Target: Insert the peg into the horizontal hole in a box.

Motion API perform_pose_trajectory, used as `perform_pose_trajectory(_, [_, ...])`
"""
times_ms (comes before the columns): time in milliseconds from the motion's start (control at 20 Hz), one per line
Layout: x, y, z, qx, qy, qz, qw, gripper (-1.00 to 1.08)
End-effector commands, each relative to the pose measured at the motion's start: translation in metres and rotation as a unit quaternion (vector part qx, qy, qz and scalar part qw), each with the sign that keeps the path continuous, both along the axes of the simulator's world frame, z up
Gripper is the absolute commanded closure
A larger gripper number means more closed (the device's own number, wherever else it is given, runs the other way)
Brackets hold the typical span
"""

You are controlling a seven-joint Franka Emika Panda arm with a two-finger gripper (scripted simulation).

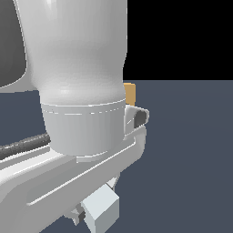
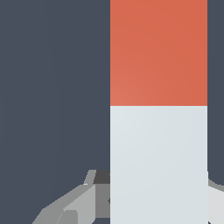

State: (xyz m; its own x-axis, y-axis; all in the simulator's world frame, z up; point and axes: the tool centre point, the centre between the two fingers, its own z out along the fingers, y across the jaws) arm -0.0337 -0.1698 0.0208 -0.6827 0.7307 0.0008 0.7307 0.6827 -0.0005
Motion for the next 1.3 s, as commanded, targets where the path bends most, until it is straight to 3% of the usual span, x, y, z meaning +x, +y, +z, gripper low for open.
perform_pose_trajectory(0, [-0.001,0.004,0.001,0.0,0.0,-0.003,1.0,1.08])
perform_pose_trajectory(500, [-0.01,0.041,0.009,0.0,0.0,-0.043,0.9991,1.08])
perform_pose_trajectory(1250, [-0.02,0.144,0.03,0.0,0.0,-0.15,0.9886,1.08])
